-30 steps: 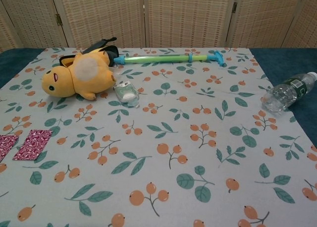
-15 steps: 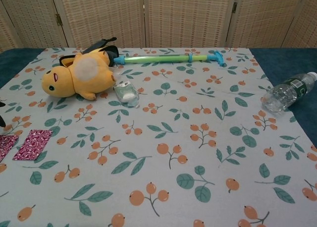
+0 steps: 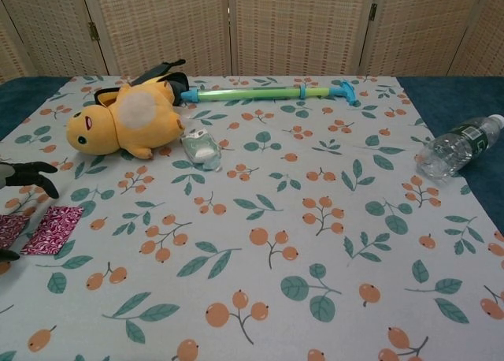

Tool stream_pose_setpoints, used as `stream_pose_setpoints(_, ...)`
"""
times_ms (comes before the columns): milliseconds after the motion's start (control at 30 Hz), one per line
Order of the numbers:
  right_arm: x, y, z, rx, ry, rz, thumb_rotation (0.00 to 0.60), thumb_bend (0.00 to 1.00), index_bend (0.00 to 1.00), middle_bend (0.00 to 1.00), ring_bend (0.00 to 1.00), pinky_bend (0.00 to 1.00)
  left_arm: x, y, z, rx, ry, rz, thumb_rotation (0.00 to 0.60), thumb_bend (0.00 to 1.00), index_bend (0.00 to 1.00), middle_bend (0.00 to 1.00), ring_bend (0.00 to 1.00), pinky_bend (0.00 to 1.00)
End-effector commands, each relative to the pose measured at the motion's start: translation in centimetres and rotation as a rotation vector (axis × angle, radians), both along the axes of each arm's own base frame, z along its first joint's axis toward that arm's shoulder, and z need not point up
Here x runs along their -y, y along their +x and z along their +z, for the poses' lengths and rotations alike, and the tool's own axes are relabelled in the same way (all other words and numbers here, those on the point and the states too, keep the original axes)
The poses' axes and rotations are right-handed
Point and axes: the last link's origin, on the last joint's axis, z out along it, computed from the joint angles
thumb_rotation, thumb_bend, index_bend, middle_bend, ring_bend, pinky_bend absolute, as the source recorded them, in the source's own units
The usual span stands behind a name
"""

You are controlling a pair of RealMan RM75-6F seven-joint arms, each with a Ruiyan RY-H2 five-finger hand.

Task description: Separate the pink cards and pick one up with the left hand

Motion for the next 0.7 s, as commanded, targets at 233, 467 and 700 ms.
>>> stream_pose_setpoints(233,0.1,-0.5,0.1,0.005,0.001,-0.007,0.481,0.55,0.00,0.00,0.00,0.00,-0.6,1.6,-1.0,0.003,-0.020,0.024,0.433,0.13,0.23,0.00,0.00,0.00)
stream_pose_setpoints(467,0.2,-0.8,0.0,0.009,0.005,-0.014,0.483,0.55,0.00,0.00,0.00,0.00,-0.7,1.3,-1.7,-0.033,-0.020,0.037,0.417,0.13,0.22,0.00,0.00,0.00)
stream_pose_setpoints(700,0.2,-0.8,-0.1,0.009,0.008,-0.015,0.481,0.55,0.00,0.00,0.00,0.00,-0.7,0.9,-2.3,-0.054,-0.009,0.032,0.417,0.13,0.22,0.00,0.00,0.00)
